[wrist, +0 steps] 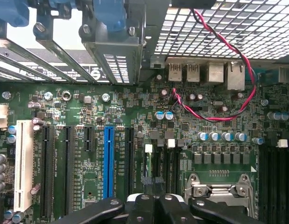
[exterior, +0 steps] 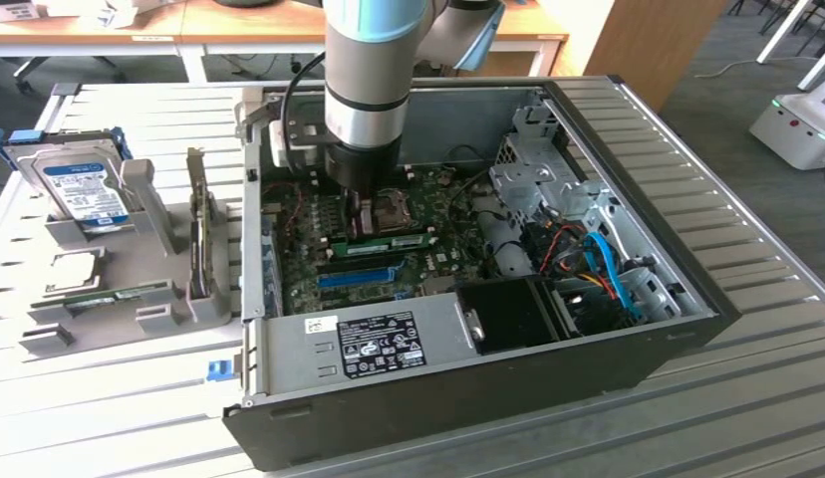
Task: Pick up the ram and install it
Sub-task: 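Press down the ram until it locks into place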
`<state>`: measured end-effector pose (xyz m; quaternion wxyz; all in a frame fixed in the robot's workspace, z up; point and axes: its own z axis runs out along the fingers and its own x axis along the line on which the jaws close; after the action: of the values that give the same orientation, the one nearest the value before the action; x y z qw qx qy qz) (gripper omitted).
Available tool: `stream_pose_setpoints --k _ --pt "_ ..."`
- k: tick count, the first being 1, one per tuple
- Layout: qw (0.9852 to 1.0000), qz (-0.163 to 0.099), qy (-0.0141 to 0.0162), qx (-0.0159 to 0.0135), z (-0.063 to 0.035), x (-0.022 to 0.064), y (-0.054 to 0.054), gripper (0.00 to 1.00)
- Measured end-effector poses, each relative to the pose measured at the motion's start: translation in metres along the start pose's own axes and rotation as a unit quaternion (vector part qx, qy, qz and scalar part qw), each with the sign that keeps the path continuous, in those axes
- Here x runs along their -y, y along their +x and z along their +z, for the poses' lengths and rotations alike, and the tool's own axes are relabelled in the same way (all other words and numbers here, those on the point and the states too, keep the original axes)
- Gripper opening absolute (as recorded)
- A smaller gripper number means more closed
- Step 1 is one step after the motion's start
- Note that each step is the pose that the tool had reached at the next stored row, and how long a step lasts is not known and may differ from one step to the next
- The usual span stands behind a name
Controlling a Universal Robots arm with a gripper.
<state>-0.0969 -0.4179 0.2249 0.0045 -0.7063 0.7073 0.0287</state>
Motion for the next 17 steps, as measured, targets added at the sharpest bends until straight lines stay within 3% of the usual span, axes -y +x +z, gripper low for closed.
stream_pose_setpoints --k 17 --pt "1.0000 0.000 -0.0004 -0.0006 -0.0481 -0.0017 -0.002 0.11"
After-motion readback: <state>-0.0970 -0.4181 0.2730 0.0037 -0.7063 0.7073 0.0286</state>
